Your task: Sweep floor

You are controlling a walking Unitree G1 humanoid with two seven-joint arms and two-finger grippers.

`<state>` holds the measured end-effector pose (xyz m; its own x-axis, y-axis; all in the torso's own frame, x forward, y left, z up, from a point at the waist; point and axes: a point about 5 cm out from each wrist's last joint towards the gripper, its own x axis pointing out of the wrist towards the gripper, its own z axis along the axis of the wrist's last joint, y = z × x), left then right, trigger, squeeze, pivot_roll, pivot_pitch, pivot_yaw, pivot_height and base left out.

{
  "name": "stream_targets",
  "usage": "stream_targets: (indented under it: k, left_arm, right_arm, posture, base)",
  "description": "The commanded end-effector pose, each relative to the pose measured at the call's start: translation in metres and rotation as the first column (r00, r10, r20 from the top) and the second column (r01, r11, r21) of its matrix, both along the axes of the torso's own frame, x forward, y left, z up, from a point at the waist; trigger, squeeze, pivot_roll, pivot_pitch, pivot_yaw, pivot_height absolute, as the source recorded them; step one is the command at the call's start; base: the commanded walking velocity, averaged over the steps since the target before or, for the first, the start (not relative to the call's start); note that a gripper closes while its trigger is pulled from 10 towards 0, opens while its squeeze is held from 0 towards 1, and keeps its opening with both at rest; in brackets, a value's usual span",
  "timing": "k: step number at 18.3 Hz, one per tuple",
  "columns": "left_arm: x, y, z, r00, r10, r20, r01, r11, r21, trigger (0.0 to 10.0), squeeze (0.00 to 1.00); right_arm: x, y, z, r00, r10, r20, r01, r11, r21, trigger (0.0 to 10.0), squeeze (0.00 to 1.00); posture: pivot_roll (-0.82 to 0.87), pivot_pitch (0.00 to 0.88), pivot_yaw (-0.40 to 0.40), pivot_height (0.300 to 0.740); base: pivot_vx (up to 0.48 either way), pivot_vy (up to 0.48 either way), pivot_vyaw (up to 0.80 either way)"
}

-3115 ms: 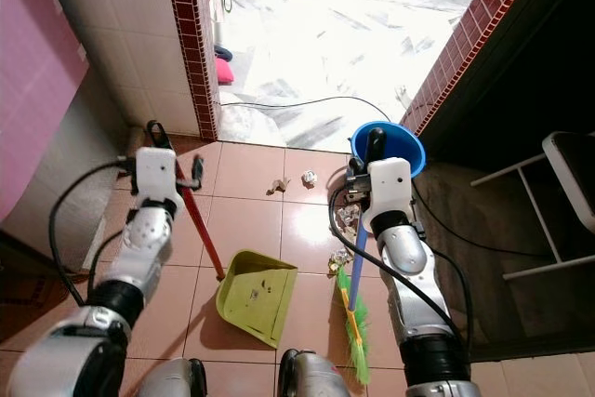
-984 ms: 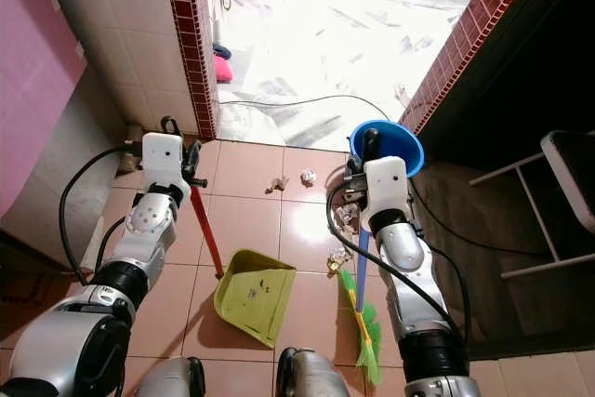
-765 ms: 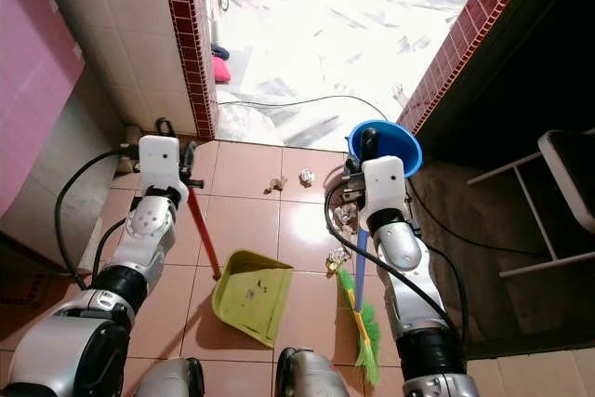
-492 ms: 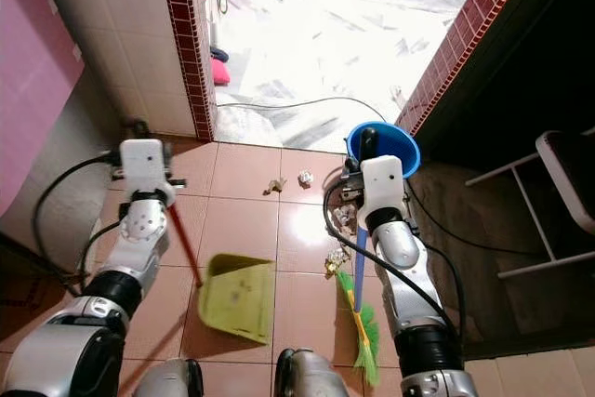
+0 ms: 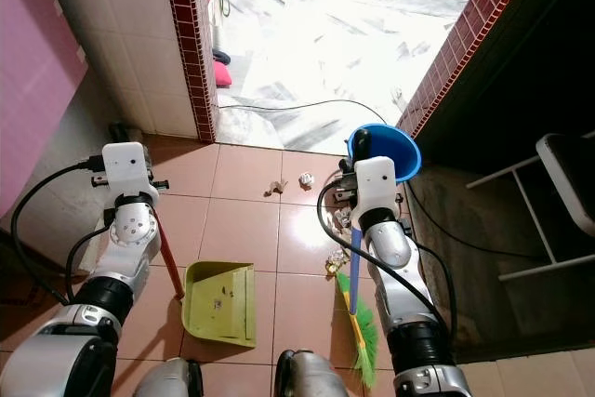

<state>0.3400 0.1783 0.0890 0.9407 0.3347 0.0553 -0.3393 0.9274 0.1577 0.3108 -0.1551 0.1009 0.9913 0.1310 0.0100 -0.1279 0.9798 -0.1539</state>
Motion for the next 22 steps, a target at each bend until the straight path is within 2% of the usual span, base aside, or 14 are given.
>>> stream_targets:
  k: [1,2,4,9,13,15,19,22]
  left_arm:
    - [-0.009,-0.002,-0.02,0.996,-0.002,-0.089,0.001,1.0,-0.011,10.0,1.0]
    - [-0.005,-0.01,-0.018,0.996,-0.027,-0.087,0.02,0.997,-0.074,10.0,0.78]
    - [-0.003,-0.02,-0.017,0.994,-0.06,-0.094,0.052,0.995,-0.081,10.0,1.0]
    - [-0.007,-0.025,-0.024,0.989,-0.069,-0.127,0.061,0.996,-0.064,10.0,1.0]
    - [-0.013,-0.012,-0.026,0.99,-0.024,-0.138,0.025,1.0,0.011,10.0,1.0]
    - [-0.015,-0.009,-0.027,0.991,-0.017,-0.134,0.019,1.0,0.017,10.0,1.0]
    - [-0.022,-0.011,-0.028,0.985,-0.09,-0.15,0.105,0.99,0.092,10.0,1.0]
    - [-0.025,-0.011,-0.026,0.976,-0.149,-0.158,0.166,0.981,0.101,10.0,1.0]
  right_arm:
    - [0.002,-0.003,0.002,1.0,-0.016,0.014,0.016,1.0,-0.005,10.0,0.0]
    - [0.004,-0.003,0.003,1.0,-0.017,0.019,0.017,1.0,-0.004,10.0,0.0]
    - [0.005,-0.002,0.005,1.0,-0.015,0.025,0.015,1.0,-0.003,10.0,0.0]
    - [0.005,-0.003,0.004,0.999,-0.017,0.027,0.017,1.0,-0.004,10.0,0.0]
    - [0.006,0.0,0.004,1.0,-0.011,0.025,0.011,1.0,0.003,10.0,0.0]
    - [0.006,0.001,0.003,1.0,-0.01,0.025,0.01,1.0,0.004,10.0,0.0]
    - [0.006,0.001,0.003,1.0,-0.012,0.025,0.012,1.0,0.005,10.0,0.0]
    - [0.006,0.0,0.002,1.0,-0.016,0.026,0.016,1.0,0.008,10.0,0.0]
  posture:
    - [-0.05,0.095,-0.084,0.74]
    - [-0.05,0.093,-0.086,0.74]
    - [-0.06,0.092,-0.087,0.74]
    - [-0.05,0.09,-0.085,0.74]
    - [-0.04,0.09,-0.086,0.74]
    - [-0.04,0.09,-0.086,0.74]
    - [-0.04,0.09,-0.086,0.74]
    - [-0.03,0.09,-0.081,0.74]
  base:
    - [0.0,0.0,0.0]
    - [0.0,0.0,0.0]
    - [0.0,0.0,0.0]
    - [0.0,0.0,0.0]
    - [0.0,0.0,0.0]
    - [0.0,0.0,0.0]
    - [0.0,0.0,0.0]
    - [0.0,0.0,0.0]
